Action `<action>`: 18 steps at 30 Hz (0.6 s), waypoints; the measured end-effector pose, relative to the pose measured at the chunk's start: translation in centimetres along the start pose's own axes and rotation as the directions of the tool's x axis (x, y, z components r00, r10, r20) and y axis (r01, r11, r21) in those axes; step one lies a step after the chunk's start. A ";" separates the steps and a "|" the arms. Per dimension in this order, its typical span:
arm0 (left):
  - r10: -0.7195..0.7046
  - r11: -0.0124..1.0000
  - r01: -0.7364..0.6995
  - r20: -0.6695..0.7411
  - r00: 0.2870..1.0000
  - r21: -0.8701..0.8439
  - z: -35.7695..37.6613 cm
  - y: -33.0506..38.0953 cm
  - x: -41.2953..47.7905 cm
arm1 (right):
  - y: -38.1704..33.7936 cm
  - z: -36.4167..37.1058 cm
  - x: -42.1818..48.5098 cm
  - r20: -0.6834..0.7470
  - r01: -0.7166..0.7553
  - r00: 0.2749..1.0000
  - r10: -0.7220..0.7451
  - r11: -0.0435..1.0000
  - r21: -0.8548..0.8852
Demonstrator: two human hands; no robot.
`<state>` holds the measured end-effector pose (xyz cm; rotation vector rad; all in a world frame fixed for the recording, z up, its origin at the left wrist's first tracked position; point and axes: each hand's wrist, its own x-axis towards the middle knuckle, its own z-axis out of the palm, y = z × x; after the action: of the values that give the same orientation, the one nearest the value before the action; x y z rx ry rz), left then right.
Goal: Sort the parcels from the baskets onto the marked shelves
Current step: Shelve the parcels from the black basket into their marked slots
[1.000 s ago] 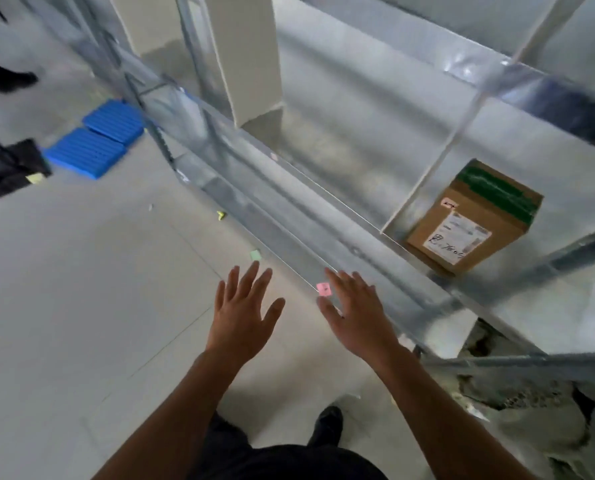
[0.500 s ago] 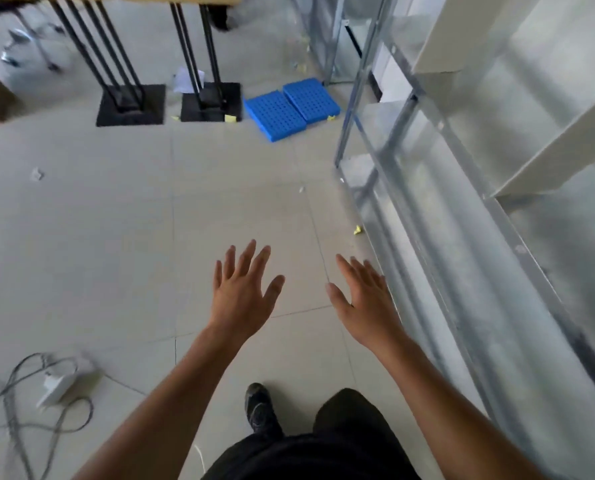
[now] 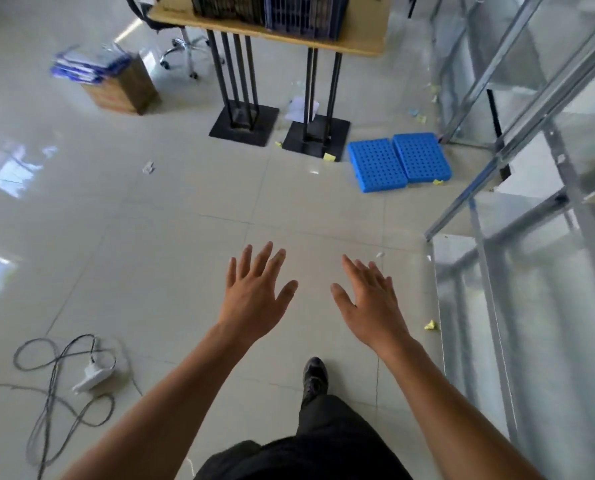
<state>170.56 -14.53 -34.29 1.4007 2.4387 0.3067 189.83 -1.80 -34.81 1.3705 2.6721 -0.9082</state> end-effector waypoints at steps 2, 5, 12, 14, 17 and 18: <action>-0.037 0.999 0.037 -0.040 0.999 -0.005 -1.7 -0.3 3.4 | -1.0 -2.0 4.5 -0.004 0.057 0.998 -0.057 0.998 -0.028; -0.100 0.995 0.097 -0.107 0.989 -0.031 -4.1 -1.1 7.8 | -3.1 -4.3 10.9 0.012 0.145 0.989 -0.145 0.987 -0.071; -0.278 0.958 0.257 -0.198 0.940 -0.123 -7.9 -7.7 17.5 | -8.8 -4.8 24.7 0.072 0.253 0.966 -0.246 0.963 -0.092; -0.322 0.944 0.298 -0.198 0.926 -0.144 -8.7 -11.0 20.5 | -10.7 -4.3 28.9 0.087 0.263 0.963 -0.255 0.960 -0.098; -0.351 0.933 0.323 -0.200 0.915 -0.158 -10.3 -15.5 25.3 | -14.2 -3.9 35.1 0.100 0.272 0.960 -0.262 0.955 -0.116; -0.352 0.932 0.323 -0.201 0.914 -0.163 -11.1 -16.8 26.9 | -15.5 -3.8 37.0 0.104 0.273 0.960 -0.261 0.954 -0.123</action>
<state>140.28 0.09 -33.94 0.9084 2.7330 0.5518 156.35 20.55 -33.49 0.9358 2.8361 -0.7624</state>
